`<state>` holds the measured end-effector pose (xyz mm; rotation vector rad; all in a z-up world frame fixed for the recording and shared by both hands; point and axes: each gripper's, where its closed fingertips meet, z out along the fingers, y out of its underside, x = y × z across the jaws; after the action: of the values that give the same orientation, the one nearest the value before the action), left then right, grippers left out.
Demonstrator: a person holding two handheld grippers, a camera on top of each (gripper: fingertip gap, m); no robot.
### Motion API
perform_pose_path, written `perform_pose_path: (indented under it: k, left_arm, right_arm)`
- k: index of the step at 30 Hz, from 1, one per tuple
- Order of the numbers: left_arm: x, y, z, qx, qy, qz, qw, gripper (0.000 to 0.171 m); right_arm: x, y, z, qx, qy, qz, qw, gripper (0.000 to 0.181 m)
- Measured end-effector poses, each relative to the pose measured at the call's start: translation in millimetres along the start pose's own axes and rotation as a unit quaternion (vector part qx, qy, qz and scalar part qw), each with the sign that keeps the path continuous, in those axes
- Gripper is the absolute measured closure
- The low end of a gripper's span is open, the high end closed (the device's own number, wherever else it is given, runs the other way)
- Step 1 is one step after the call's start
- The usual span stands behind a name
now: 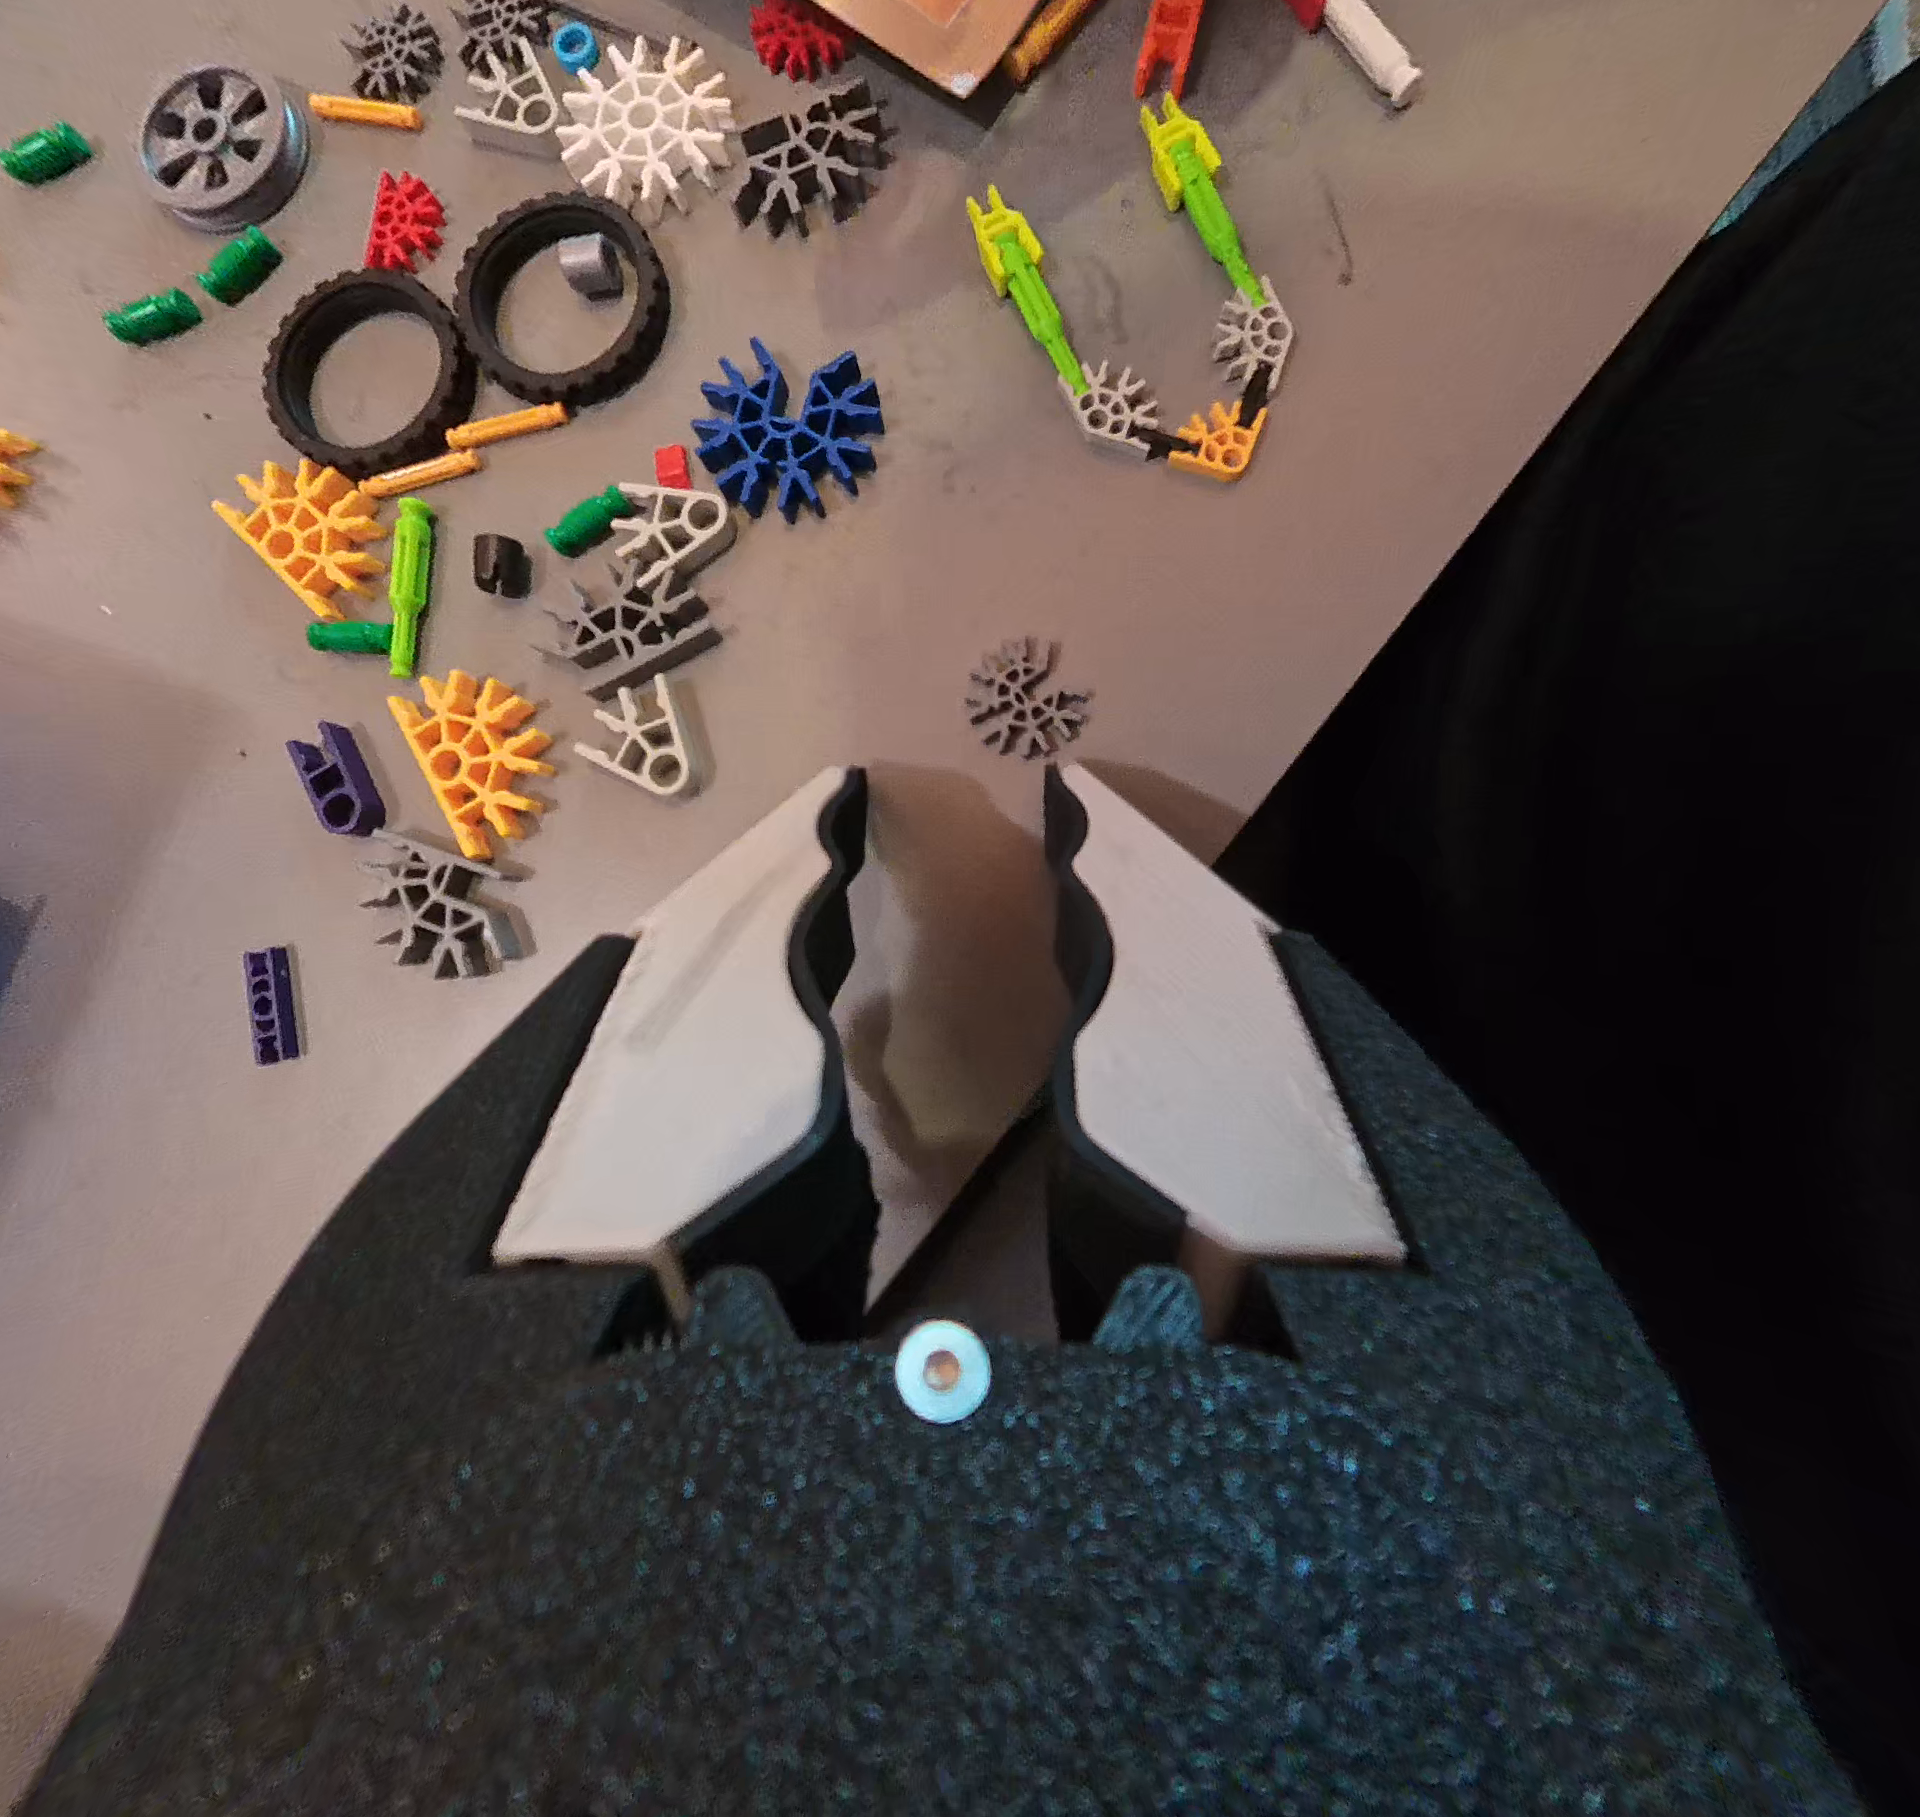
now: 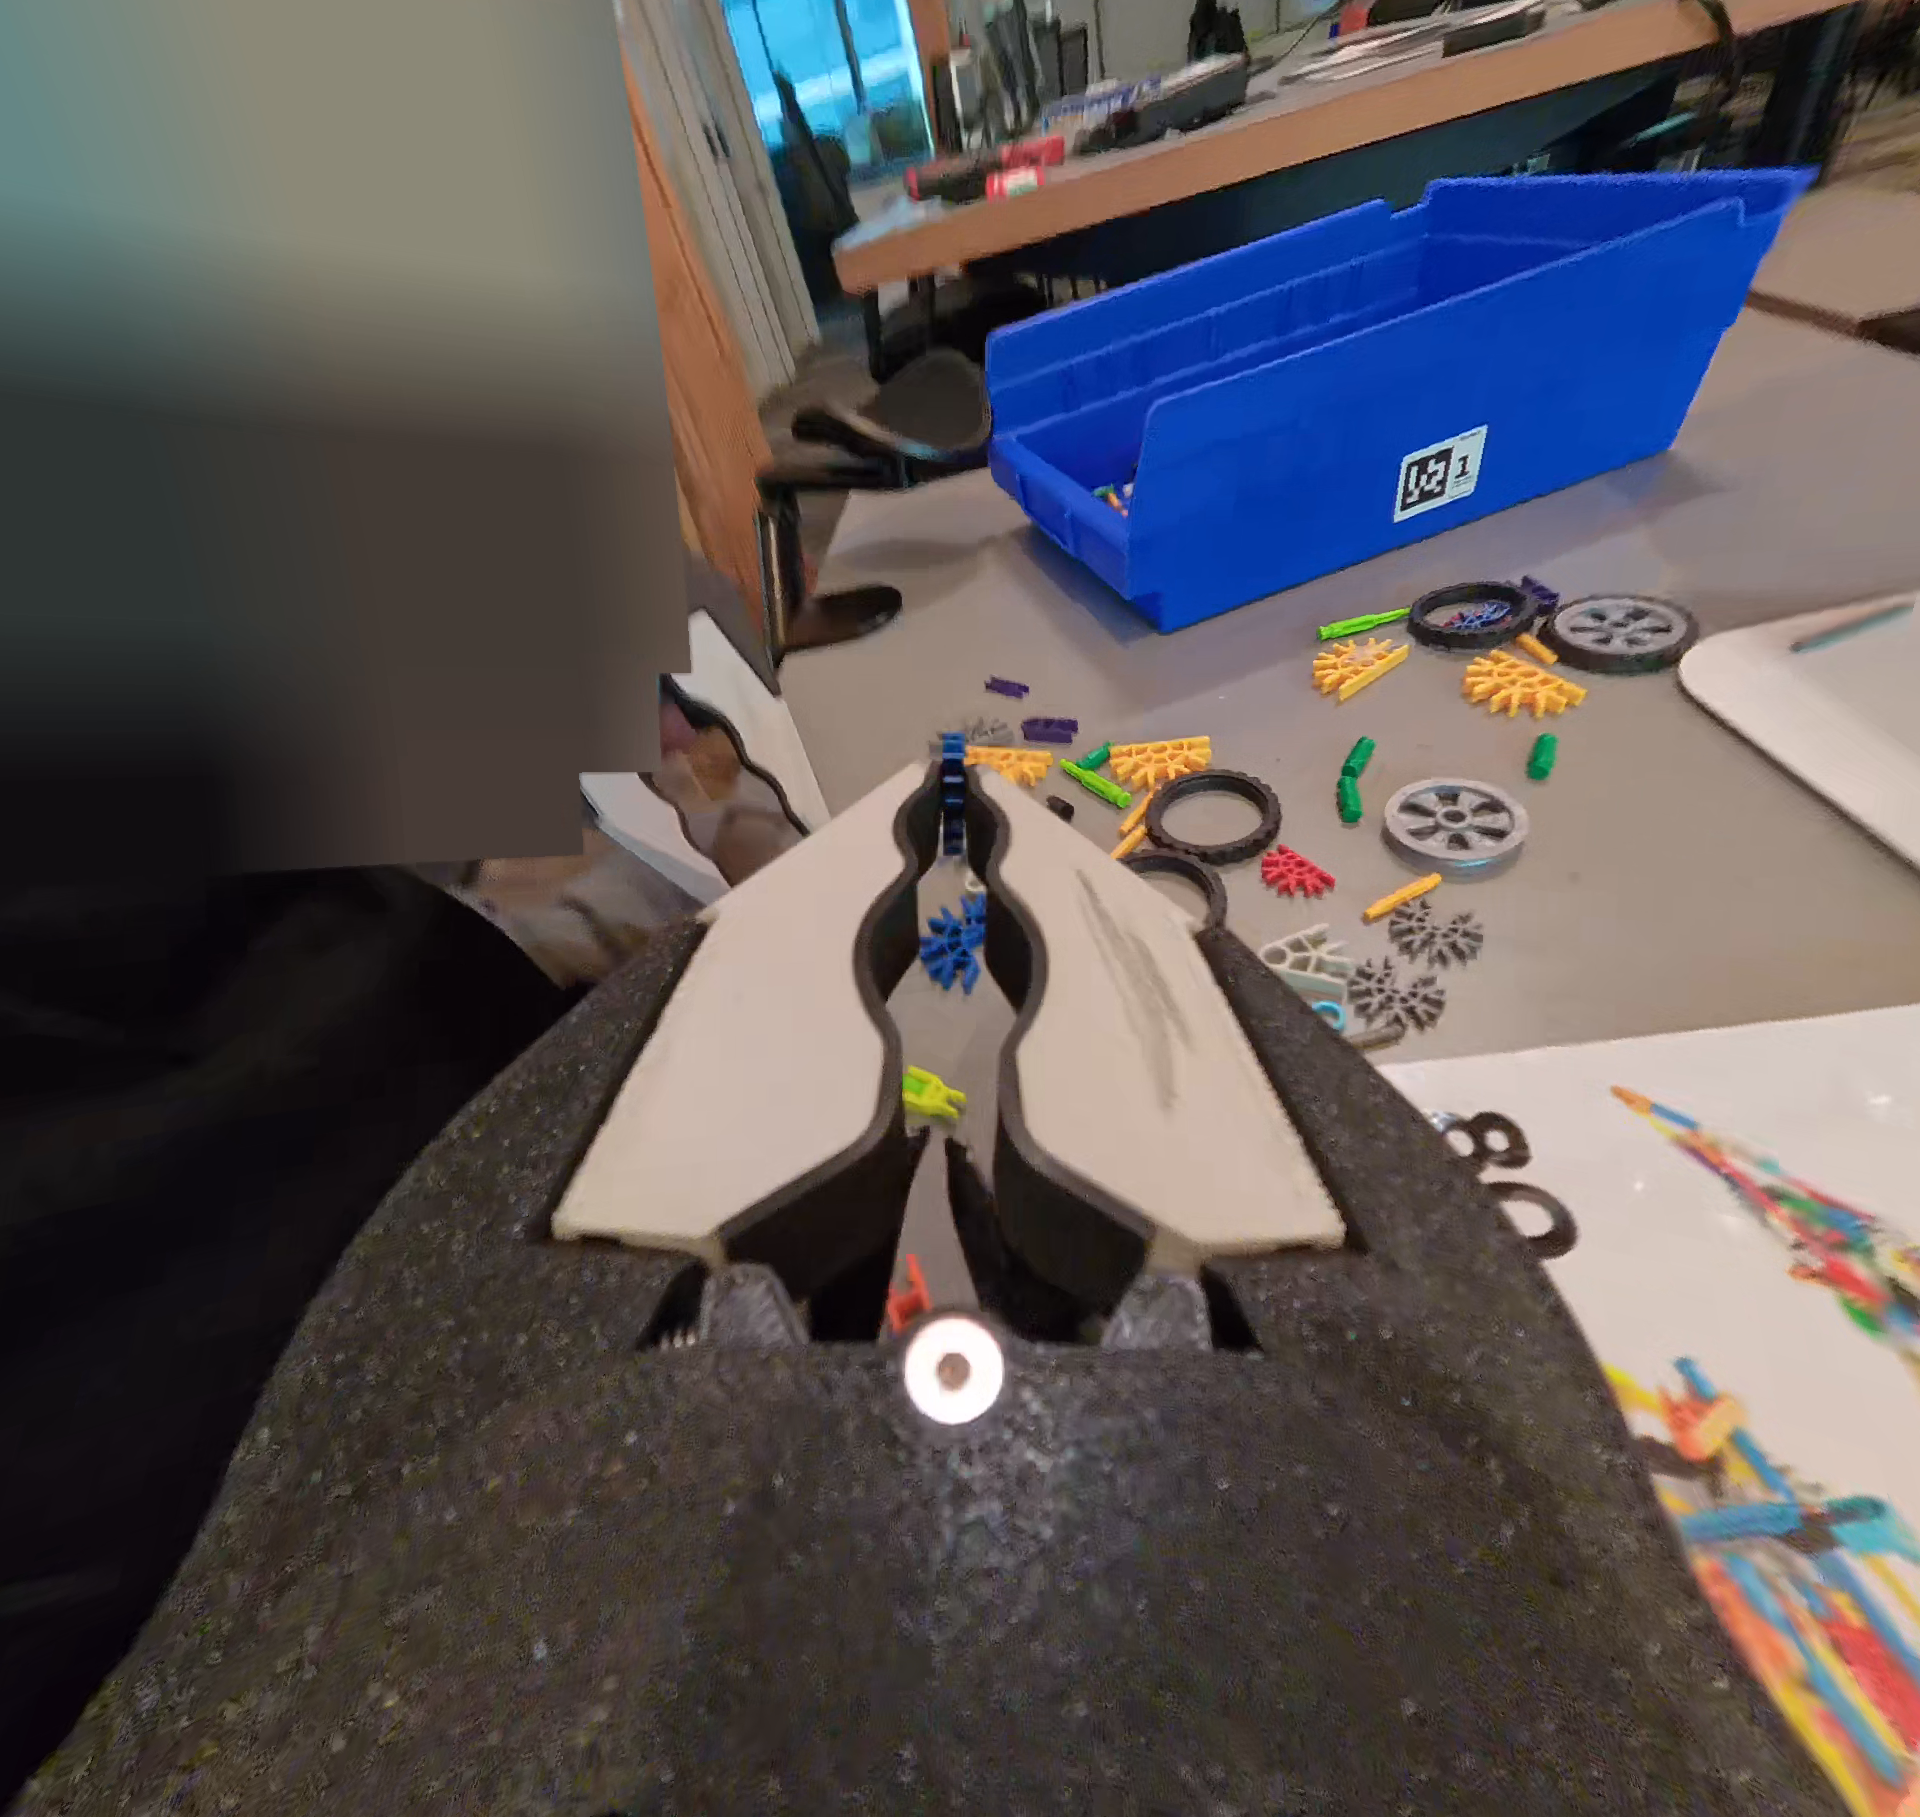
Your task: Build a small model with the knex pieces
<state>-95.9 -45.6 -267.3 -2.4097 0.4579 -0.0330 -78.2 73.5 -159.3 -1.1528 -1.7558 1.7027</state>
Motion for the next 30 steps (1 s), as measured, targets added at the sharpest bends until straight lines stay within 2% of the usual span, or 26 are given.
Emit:
perform_pose_path:
  k: [3, 10, 20, 23, 30]
  left_arm:
    - [-1.4, -1.5, 0.9, 0.004, 0.0, 0.013, 1.0, 0.139]
    - [0.9, -2.0, 0.4, 0.001, 0.013, 0.046, 0.999, 0.137]
    - [7.3, -4.0, 1.4, 0.003, 0.002, 0.047, 0.999, 0.147]
    - [11.7, -3.4, 0.5, 0.003, 0.002, 0.052, 0.999, 0.149]
    - [8.0, -2.7, -0.2, -0.006, 0.014, 0.067, 0.998, 0.139]
  right_arm:
    - [10.1, -10.7, -10.3, 0.041, -0.014, 0.076, 0.996, 0.179]
    - [17.1, -11.9, -14.1, 0.054, -0.021, 0.129, 0.99, 0.179]
    - [14.5, 3.4, -5.7, 0.003, 0.0, 0.09, 0.996, 0.179]
    - [7.3, 11.6, -0.5, -0.028, 0.0, 0.055, 0.998, 0.179]
    - [-5.1, 27.7, 8.7, -0.08, -0.009, 0.014, 0.997, 0.179]
